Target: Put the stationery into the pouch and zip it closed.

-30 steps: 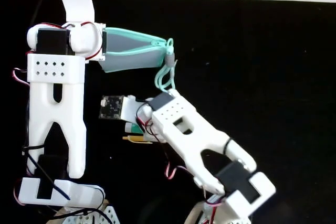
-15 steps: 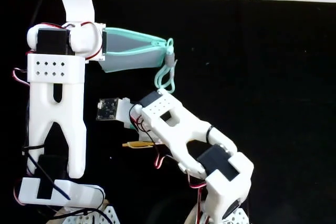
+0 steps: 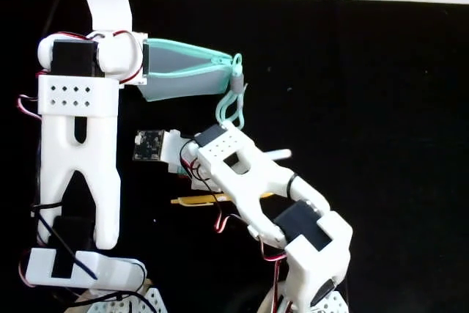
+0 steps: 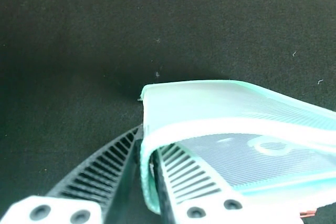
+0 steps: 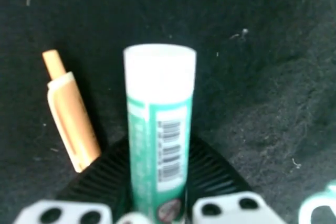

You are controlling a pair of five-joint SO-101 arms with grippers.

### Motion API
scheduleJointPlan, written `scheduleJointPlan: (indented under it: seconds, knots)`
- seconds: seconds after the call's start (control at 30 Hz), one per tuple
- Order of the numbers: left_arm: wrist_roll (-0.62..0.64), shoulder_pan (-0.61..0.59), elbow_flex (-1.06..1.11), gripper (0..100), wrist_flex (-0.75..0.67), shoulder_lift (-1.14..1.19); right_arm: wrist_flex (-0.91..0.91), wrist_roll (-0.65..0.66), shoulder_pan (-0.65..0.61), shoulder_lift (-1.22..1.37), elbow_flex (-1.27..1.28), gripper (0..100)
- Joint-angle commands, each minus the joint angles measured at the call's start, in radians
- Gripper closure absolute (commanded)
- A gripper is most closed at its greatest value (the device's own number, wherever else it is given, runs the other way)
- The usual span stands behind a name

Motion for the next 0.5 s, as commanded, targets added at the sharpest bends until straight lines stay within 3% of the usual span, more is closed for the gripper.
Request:
scheduleJointPlan:
  seconds: [0.0, 0.13, 0.47]
  knots:
    - [-0.005, 0.016, 0.007, 99, 0.008, 0.010, -0.027, 0.012, -0.010, 0.001, 0.004, 99.1]
    - [-0.005, 0.016, 0.007, 99, 0.006, 0.010, -0.024, 0.011, 0.013, -0.005, 0.004, 99.1]
    - [-0.005, 0.016, 0.007, 99, 0.006, 0.010, 0.024, -0.157, 0.125, -0.278, 0.027, 99.1]
